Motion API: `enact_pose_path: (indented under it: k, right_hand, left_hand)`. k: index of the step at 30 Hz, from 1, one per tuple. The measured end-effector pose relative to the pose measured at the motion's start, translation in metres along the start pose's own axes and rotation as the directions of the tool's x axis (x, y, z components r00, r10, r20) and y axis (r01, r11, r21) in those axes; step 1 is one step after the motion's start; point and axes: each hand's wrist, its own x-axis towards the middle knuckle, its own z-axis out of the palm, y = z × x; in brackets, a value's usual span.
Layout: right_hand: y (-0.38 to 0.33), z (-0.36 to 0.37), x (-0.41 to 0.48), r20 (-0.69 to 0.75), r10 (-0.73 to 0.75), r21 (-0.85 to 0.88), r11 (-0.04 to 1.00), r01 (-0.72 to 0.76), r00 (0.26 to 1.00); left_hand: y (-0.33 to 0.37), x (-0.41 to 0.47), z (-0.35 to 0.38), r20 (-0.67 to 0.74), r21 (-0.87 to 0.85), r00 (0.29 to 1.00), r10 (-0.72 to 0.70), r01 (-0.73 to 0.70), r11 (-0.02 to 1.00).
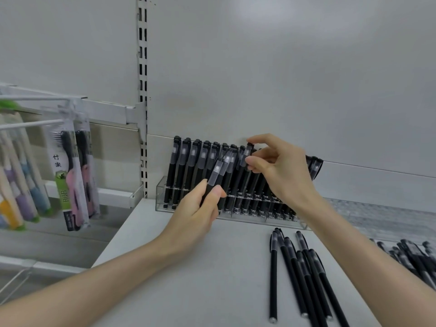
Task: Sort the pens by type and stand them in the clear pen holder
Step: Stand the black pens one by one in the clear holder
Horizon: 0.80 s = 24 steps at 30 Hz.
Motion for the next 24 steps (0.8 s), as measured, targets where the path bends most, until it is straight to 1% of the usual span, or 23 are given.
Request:
enact_pose_path:
  k: [6,9,12,13,14,16,17,19,21,24]
  right_hand:
    - [-0.001,0.001,0.002,0.038,0.019,-0.014,1.000,-0.018,0.999]
    - [0.003,0.006,-0.002,0.065,0.027,-0.064,0.998,-0.023,0.998]
    - [0.003,0.005,-0.008,0.016,0.023,-0.106,0.994,-0.021,1.000]
    - [0.001,0.003,-0.011,-0.007,0.025,-0.063,0.998,-0.026,1.000]
    - [-0.003,0.002,-0.015,-0.016,0.042,0.026,0.999,-0.041,0.999]
    - [-0.009,0.003,-0.023,0.029,0.091,0.222,0.970,-0.095,0.995]
    - [-0.012,0.006,-0.027,0.056,0.107,0.291,0.949,-0.118,0.993]
    - [-0.013,0.010,-0.032,0.073,0.117,0.389,0.911,-0.136,0.990]
    - [-0.014,0.010,-0.033,0.073,0.137,0.465,0.872,-0.155,0.988]
    - [-0.015,0.009,-0.034,0.083,0.217,0.584,0.780,-0.224,0.973]
  left_hand:
    - [0.003,-0.002,0.001,0.018,-0.005,1.000,-0.013,0.013,1.000]
    - [0.004,-0.002,0.001,0.012,-0.013,1.000,-0.020,0.020,1.000]
    - [0.006,-0.002,0.001,0.025,-0.035,0.999,-0.037,0.038,0.999]
    - [0.006,-0.002,0.002,0.038,-0.043,0.998,-0.042,0.044,0.998]
    - [0.006,-0.002,0.002,0.056,-0.046,0.998,-0.043,0.045,0.998]
    - [0.007,-0.004,0.004,0.107,-0.059,0.994,-0.028,0.034,0.998]
    - [0.006,-0.005,0.005,0.136,-0.065,0.991,-0.014,0.023,0.998]
    - [0.005,-0.006,0.006,0.166,-0.056,0.986,0.007,0.002,0.998]
    - [0.004,-0.006,0.007,0.148,-0.058,0.989,0.002,0.006,0.998]
    - [0.006,-0.005,0.006,0.129,-0.076,0.992,-0.015,0.025,0.997]
